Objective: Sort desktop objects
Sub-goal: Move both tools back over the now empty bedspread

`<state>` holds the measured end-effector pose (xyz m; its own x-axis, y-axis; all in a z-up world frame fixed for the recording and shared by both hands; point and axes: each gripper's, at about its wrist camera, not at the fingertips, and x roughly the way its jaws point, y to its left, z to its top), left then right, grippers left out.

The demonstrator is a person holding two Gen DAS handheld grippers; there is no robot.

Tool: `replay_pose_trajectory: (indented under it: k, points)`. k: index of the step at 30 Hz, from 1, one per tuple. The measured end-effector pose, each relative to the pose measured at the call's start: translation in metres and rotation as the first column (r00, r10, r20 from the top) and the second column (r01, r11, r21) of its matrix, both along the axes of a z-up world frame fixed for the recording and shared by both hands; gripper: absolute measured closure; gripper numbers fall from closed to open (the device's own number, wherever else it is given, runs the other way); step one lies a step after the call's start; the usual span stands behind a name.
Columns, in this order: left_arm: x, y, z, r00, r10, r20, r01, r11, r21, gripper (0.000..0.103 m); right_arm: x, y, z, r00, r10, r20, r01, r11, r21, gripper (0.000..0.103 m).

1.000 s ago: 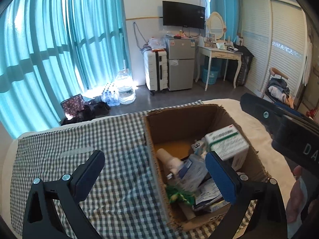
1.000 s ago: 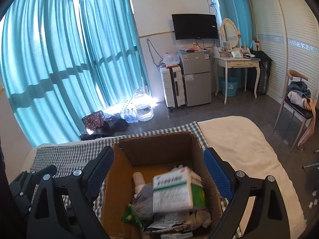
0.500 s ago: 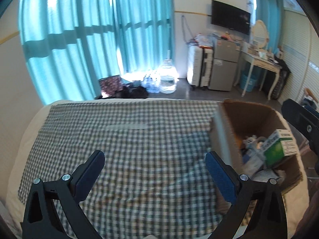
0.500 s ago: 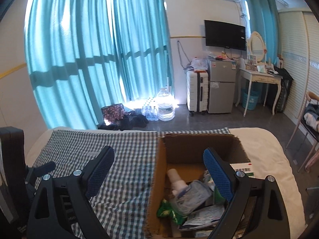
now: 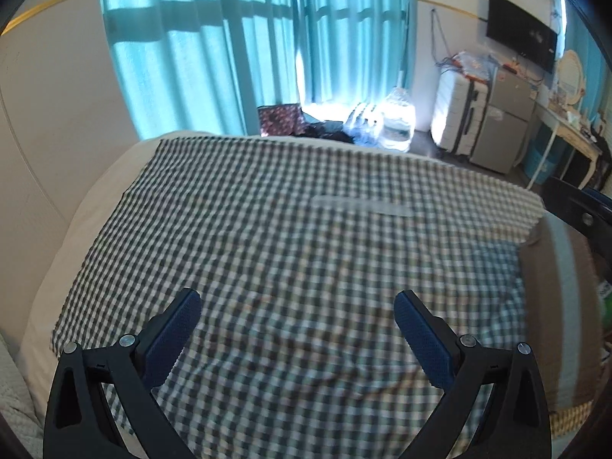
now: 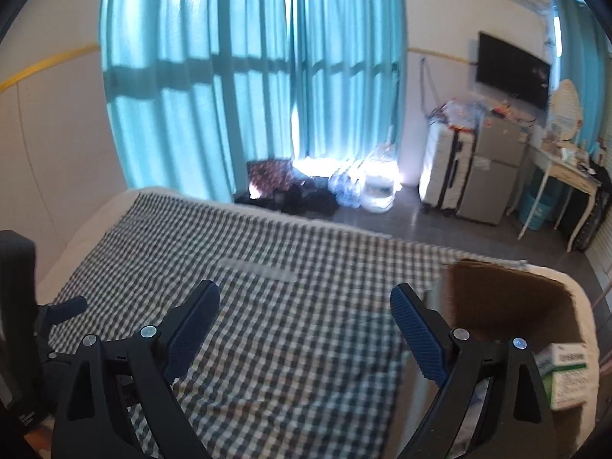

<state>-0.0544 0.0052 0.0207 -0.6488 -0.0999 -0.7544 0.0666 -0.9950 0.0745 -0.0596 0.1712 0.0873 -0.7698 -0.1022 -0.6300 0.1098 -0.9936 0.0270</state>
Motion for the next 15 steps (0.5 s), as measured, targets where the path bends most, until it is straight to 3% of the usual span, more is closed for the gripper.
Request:
replay_pose_trajectory:
  k: [2,7,12,15]
  points:
    - [-0.014,-0.010,-0.016,1.000,0.011,0.025,-0.010,1.000,-0.010,0.000,-0.024,-0.009,-0.019,1.000,0.000,0.020,0.000,1.000,0.005,0.015]
    - [-0.049,-0.023,-0.053,0.997,0.002,0.072,0.000,1.000,-0.022,0.000,-0.089,-0.040,-0.077,0.984,0.071,0.163,-0.080,0.995,0.053,0.016]
    - [-0.070,-0.040,-0.103,0.989,0.081,0.121,-0.087,0.995,0.048,0.000,-0.148,-0.068,-0.122,0.954,0.193,0.229,-0.221,0.970,0.104,0.041]
    - [-0.083,-0.052,-0.123,0.978,0.104,0.180,-0.121,0.988,0.091,0.000,-0.174,-0.082,-0.142,0.940,0.248,0.233,-0.285,0.948,0.141,0.044]
